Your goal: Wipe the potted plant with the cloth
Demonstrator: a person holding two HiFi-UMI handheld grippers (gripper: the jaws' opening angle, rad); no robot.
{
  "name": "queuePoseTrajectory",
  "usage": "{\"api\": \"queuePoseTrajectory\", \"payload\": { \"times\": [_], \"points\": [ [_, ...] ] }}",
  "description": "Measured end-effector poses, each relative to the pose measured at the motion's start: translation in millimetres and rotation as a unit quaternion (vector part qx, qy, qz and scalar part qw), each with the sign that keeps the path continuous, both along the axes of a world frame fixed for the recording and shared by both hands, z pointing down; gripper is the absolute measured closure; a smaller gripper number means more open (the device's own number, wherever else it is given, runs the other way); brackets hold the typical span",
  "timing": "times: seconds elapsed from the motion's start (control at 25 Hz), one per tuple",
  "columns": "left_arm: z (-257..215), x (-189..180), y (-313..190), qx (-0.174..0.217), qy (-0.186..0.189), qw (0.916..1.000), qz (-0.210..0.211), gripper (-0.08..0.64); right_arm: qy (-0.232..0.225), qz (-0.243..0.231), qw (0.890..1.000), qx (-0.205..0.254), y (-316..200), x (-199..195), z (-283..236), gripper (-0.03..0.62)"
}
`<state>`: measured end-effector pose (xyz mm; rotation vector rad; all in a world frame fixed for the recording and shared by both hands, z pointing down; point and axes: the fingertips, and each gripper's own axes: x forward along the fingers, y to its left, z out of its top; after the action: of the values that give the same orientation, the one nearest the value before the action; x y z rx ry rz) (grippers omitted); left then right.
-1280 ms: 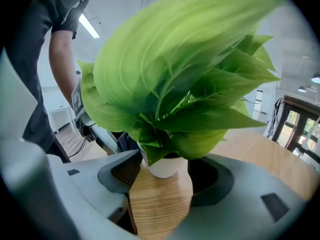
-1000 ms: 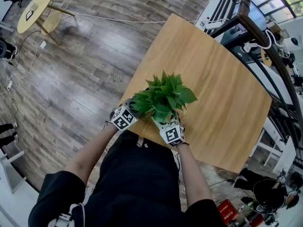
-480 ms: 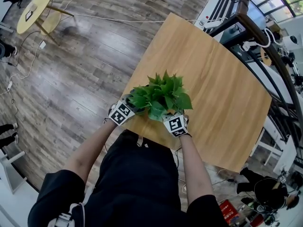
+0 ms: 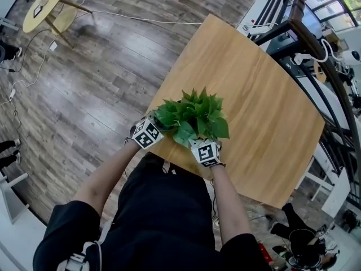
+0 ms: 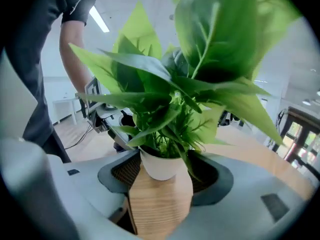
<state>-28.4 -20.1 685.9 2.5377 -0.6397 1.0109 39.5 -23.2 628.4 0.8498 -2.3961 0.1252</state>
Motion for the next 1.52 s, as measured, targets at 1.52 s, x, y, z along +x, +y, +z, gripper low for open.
{"api": "queuePoseTrajectory", "payload": {
  "times": [1.52],
  "points": [
    [-6,11,7,0.003,0.021,0.9998,-0.001,0.397,0.001,0.021,1.000,-0.014,25,10,6,0.313]
  ]
}}
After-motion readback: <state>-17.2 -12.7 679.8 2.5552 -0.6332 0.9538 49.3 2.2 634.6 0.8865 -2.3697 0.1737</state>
